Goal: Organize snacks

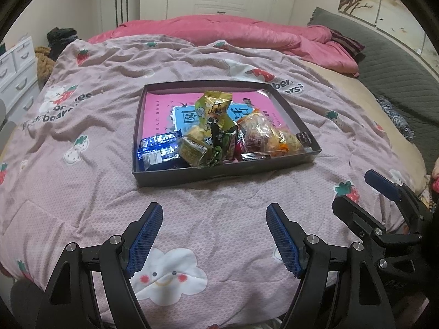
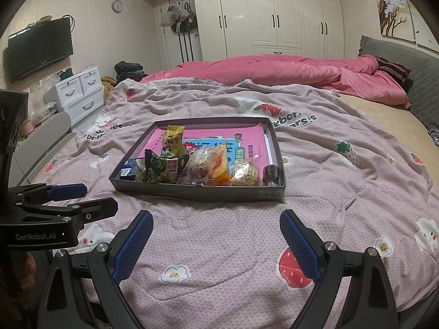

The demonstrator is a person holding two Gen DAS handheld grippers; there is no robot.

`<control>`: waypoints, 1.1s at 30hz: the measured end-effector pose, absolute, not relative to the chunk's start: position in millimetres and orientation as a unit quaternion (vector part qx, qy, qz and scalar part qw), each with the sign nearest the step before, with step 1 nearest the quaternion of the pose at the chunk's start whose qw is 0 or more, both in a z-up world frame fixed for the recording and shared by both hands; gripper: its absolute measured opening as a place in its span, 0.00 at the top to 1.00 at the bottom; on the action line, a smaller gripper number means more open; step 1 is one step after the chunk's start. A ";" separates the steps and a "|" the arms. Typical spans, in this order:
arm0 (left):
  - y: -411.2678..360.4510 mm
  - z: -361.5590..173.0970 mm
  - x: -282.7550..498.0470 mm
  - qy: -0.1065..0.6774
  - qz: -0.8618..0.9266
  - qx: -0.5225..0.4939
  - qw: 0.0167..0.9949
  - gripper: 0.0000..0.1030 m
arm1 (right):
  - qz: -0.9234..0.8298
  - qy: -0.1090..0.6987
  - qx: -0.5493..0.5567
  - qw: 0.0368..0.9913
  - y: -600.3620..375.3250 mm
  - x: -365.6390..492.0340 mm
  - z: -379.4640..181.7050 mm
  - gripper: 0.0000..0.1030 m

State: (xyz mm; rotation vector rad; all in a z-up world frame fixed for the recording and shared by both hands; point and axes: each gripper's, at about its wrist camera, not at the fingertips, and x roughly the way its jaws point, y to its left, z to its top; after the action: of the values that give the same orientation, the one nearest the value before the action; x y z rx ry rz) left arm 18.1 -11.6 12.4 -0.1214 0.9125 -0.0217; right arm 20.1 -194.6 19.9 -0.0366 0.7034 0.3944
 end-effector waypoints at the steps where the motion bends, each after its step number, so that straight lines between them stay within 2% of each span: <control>1: -11.7 12.5 18.0 0.440 -0.010 -0.058 0.896 0.23 | 0.192 0.343 -0.018 0.920 -194.7 20.6 20.3 0.09; 33: -13.2 8.6 19.5 0.448 -0.006 -0.053 0.892 0.23 | 0.192 0.344 -0.017 0.919 -193.9 21.4 18.4 0.09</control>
State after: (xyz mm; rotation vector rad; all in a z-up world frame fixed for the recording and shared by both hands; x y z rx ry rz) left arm 19.5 -13.2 8.6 -0.1103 0.9295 -0.0133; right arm 21.4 -193.9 18.4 -0.0354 0.7069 0.3952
